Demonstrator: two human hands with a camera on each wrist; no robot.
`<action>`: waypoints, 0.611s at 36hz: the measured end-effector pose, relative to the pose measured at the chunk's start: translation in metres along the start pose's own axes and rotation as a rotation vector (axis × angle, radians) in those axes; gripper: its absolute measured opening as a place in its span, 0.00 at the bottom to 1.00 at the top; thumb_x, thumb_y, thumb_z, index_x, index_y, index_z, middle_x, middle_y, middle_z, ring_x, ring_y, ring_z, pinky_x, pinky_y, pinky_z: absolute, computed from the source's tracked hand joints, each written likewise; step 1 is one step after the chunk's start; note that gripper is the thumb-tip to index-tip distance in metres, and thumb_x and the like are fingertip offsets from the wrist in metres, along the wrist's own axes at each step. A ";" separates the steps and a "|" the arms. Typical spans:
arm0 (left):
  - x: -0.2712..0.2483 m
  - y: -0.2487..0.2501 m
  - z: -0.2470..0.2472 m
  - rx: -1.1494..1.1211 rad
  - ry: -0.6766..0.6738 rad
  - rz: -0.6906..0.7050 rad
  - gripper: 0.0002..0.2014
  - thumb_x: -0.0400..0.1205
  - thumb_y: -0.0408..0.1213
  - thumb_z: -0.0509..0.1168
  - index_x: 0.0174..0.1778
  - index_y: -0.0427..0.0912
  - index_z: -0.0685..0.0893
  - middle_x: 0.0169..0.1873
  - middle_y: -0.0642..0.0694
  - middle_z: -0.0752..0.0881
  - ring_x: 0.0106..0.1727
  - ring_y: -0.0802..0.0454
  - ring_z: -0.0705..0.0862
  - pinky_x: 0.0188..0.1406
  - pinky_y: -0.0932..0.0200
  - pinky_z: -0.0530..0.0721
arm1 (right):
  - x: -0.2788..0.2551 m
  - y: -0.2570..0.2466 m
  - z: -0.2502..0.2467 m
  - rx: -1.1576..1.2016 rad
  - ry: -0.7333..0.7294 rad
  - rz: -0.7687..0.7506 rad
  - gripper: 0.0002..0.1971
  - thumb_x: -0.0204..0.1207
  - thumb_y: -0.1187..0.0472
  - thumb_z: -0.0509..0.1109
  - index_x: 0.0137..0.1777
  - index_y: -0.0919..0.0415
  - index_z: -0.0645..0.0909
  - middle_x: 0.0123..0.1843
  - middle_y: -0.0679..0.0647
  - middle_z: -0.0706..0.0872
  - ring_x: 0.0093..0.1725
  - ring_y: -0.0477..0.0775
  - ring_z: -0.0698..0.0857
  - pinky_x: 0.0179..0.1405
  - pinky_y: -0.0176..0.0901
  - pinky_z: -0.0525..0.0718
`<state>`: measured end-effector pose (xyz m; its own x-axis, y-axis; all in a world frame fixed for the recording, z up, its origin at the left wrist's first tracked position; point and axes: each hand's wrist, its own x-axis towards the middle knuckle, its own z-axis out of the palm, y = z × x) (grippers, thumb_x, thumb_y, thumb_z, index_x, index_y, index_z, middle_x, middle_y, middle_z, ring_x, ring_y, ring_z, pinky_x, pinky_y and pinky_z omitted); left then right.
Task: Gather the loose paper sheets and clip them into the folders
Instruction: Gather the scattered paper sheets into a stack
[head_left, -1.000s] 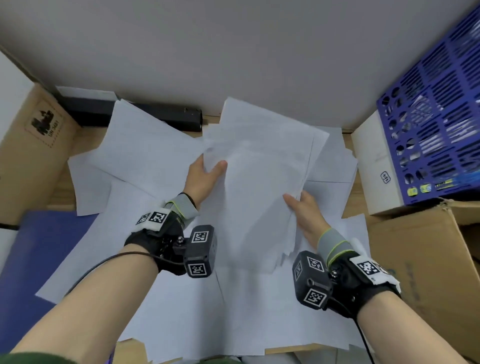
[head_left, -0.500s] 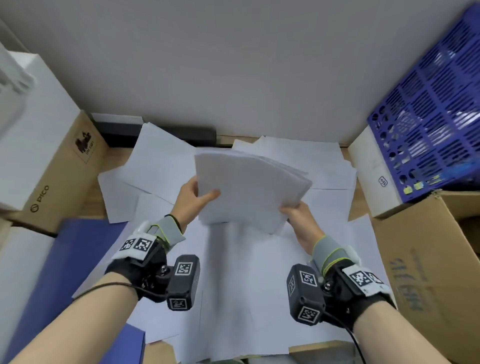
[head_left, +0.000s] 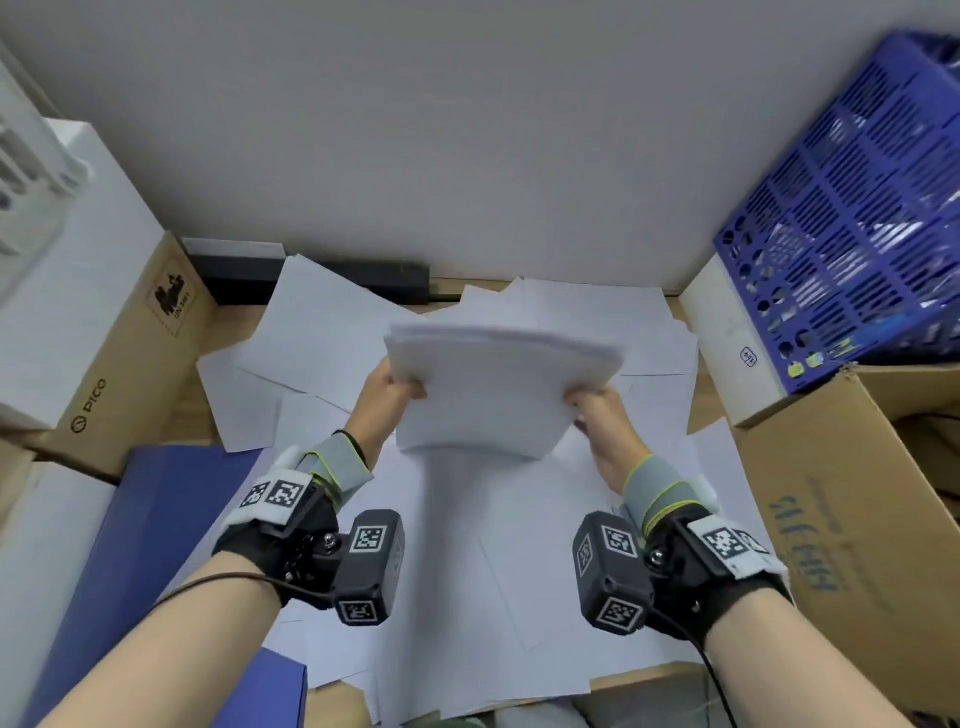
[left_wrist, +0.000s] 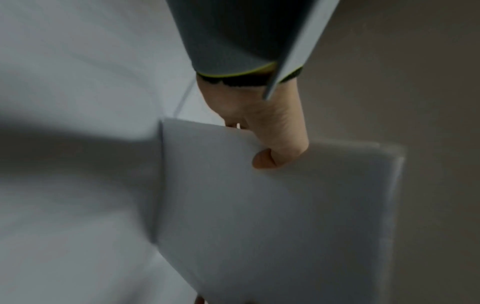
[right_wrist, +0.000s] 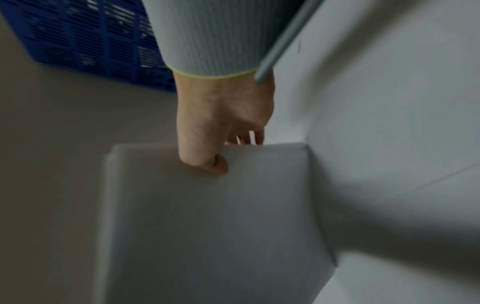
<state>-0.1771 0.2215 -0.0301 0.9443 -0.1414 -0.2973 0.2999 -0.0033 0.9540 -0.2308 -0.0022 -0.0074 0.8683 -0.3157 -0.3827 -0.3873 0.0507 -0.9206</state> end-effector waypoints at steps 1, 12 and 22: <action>-0.003 -0.008 -0.001 0.035 -0.028 -0.039 0.22 0.57 0.29 0.57 0.48 0.40 0.79 0.40 0.48 0.81 0.41 0.56 0.77 0.34 0.70 0.77 | -0.002 0.011 -0.001 -0.027 -0.050 0.091 0.18 0.76 0.76 0.55 0.49 0.52 0.77 0.47 0.45 0.82 0.44 0.40 0.79 0.46 0.35 0.74; 0.003 0.005 0.006 0.007 -0.053 -0.060 0.17 0.63 0.29 0.59 0.46 0.35 0.81 0.43 0.42 0.83 0.40 0.51 0.80 0.38 0.62 0.78 | 0.008 -0.005 0.005 -0.031 -0.006 0.054 0.16 0.80 0.72 0.57 0.61 0.57 0.78 0.57 0.54 0.86 0.51 0.49 0.82 0.51 0.38 0.79; -0.005 -0.036 -0.006 0.017 -0.103 -0.127 0.25 0.61 0.25 0.56 0.54 0.41 0.82 0.46 0.42 0.83 0.48 0.48 0.78 0.42 0.62 0.79 | -0.007 0.031 0.001 -0.073 0.005 0.245 0.15 0.77 0.75 0.54 0.43 0.54 0.74 0.37 0.46 0.77 0.39 0.46 0.72 0.39 0.39 0.67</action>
<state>-0.1921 0.2283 -0.0628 0.8794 -0.2400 -0.4111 0.4131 -0.0443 0.9096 -0.2481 0.0024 -0.0331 0.7444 -0.3073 -0.5928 -0.6071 0.0579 -0.7925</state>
